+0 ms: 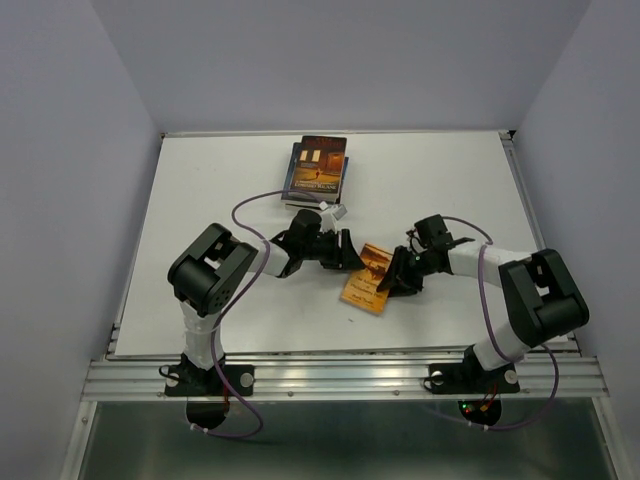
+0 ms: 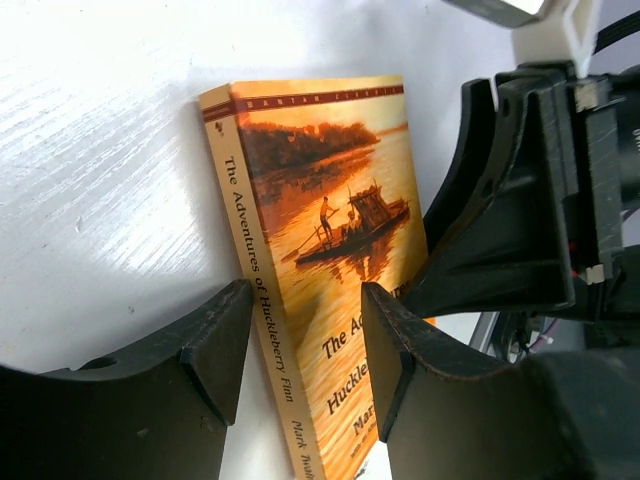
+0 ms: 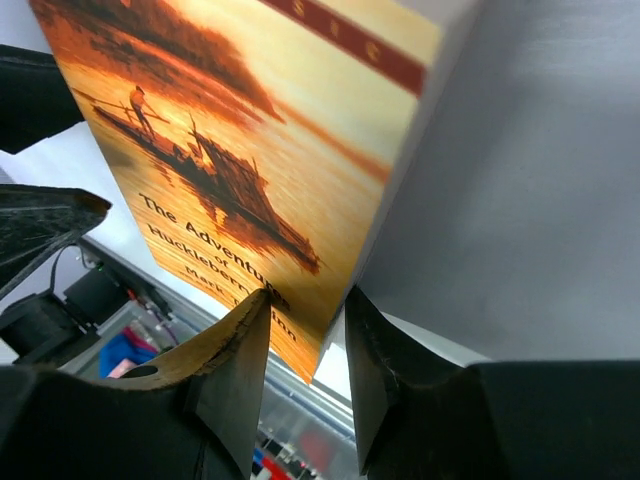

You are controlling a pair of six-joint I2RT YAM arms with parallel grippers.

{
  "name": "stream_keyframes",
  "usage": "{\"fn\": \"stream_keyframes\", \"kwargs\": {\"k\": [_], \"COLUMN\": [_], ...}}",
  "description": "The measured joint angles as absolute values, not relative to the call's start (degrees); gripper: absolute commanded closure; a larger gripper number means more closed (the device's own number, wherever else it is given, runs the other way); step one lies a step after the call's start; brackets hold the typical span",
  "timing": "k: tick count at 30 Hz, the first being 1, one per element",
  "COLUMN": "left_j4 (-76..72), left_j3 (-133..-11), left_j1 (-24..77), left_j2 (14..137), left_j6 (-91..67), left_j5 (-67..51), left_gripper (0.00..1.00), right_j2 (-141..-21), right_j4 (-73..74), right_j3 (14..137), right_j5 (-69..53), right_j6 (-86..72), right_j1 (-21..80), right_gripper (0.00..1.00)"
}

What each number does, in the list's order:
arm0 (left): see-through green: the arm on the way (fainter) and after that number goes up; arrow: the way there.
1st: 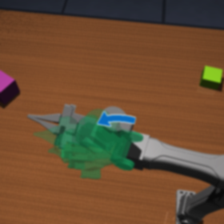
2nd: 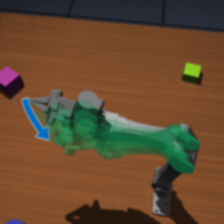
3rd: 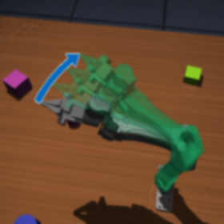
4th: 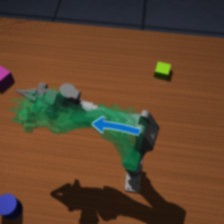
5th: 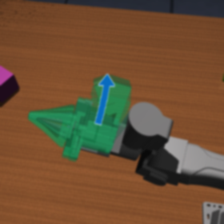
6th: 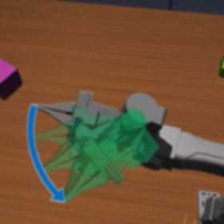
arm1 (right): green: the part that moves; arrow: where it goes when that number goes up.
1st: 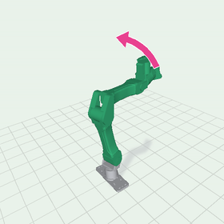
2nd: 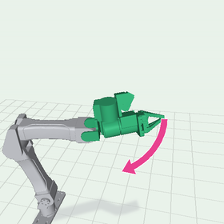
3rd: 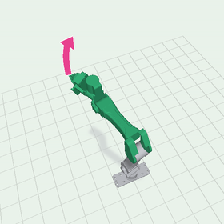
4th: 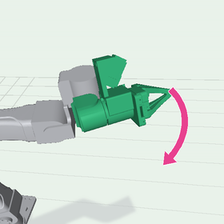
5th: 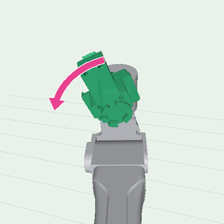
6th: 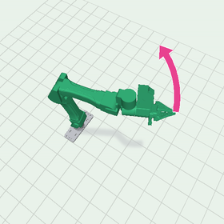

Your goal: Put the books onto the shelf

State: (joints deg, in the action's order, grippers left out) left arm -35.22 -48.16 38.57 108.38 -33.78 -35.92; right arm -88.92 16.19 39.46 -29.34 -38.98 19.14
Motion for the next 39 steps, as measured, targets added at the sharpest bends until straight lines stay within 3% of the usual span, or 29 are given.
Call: {"fn": "stream_keyframes", "kwargs": {"k": [2,7,13,17,19,32,36,39], "left_j4": [-36.6,-38.9,-40.5,-40.6,-40.8,-48.1,-39.5,-27.5], "left_j3": [-47.9,-47.5,-46.7,-46.5,-46.4,-47.3,-49.7,-54.0], "left_j1": [38.6,38.6,38.6,38.6,38.6,41.5,45.2,48.2], "left_j2": [108.4,108.4,108.4,108.0,107.3,105.5,109.3,112.1], "left_j6": [-35.0,-37.5,-40.1,-39.8,-39.4,-41.5,-39.4,-32.3], "left_j5": [-35.8,-35.8,-36.7,-37.8,-38.7,-51.6,-57.1,-53.5], "left_gripper": [0.46,0.49,0.49,0.65,0.68,0.69,0.66,0.67], "right_j2": [-89.4,-89.4,-85.3,-83.5,-83.6,-87.2,-87.1,-86.9], "right_j4": [16.1,14.2,12.0,12.3,12.4,4.8,-3.0,-7.6], "right_j3": [39.5,37.8,34.6,34.3,34.3,34.4,34.5,35.0], "right_j5": [-30.5,-33.1,-30.9,-28.3,-28.2,-32.7,-27.7,-25.2], "right_j6": [-39.4,-40.6,-39.7,-38.3,-38.1,-38.6,-37.7,-37.2], "right_j1": [19.1,19.1,19.7,20.3,20.3,19.9,19.6,19.7], "right_gripper": [0.87,0.99,0.99,0.99,0.99,0.99,0.99,0.99]}}
